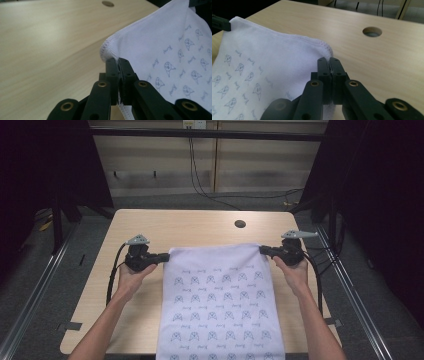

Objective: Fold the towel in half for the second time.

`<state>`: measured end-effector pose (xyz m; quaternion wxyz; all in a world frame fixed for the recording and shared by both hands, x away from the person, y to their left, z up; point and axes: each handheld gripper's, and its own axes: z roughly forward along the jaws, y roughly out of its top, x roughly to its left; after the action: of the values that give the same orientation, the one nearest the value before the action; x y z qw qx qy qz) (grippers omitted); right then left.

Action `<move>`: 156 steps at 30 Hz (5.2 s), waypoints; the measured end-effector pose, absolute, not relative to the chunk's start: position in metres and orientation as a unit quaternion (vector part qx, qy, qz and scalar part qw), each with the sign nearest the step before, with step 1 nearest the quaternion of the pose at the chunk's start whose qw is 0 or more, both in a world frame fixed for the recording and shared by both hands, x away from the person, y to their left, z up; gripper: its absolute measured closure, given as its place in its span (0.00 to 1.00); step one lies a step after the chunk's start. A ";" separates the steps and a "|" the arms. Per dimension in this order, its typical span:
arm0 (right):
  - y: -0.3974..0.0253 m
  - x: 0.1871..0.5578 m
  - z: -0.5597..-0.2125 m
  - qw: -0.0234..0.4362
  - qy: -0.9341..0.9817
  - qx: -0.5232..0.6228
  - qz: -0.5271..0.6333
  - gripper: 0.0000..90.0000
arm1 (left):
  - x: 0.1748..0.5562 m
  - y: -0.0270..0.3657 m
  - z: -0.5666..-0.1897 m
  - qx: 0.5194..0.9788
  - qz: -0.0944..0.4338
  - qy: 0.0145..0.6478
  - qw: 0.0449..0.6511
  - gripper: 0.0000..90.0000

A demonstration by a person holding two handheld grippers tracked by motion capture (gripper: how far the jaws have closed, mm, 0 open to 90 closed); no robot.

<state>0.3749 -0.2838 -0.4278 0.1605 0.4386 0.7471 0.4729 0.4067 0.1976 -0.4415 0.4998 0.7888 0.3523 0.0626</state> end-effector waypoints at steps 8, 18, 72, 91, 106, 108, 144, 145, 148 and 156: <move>-0.294 0.400 -0.366 0.205 0.724 0.440 0.490 0.99 | 0.433 0.194 -0.394 0.755 0.092 0.360 0.540 0.98; -0.300 0.405 -0.302 0.252 0.701 0.427 0.512 0.99 | 0.445 0.190 -0.342 0.727 0.112 0.339 0.586 0.98; -0.291 0.203 -0.490 0.057 0.817 0.462 0.340 0.99 | 0.283 0.181 -0.500 0.869 -0.056 0.291 0.397 0.98; -0.293 0.253 -0.492 0.083 0.809 0.473 0.339 0.99 | 0.336 0.171 -0.500 0.862 0.001 0.321 0.393 0.98; -0.290 0.287 -0.491 0.105 0.813 0.475 0.319 0.99 | 0.365 0.166 -0.500 0.856 0.033 0.340 0.387 0.98; -0.290 0.291 -0.490 0.107 0.814 0.476 0.317 0.99 | 0.367 0.164 -0.500 0.855 0.038 0.342 0.388 0.98; -0.285 0.415 -0.500 0.147 0.760 0.537 0.335 0.99 | 0.465 0.163 -0.510 0.813 0.075 0.408 0.409 0.98; -0.284 0.418 -0.501 0.149 0.755 0.542 0.337 0.99 | 0.467 0.163 -0.510 0.809 0.077 0.411 0.413 0.98; -0.282 0.425 -0.503 0.157 0.745 0.552 0.341 0.99 | 0.472 0.164 -0.511 0.805 0.071 0.416 0.417 0.98; -0.297 0.426 -0.489 0.146 0.718 0.540 0.413 0.99 | 0.465 0.176 -0.489 0.797 0.053 0.395 0.454 0.98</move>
<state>0.4259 -0.2968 -0.4889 0.1463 0.5404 0.7183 0.4130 0.4650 0.1761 -0.4886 0.4538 0.7971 0.3949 0.0527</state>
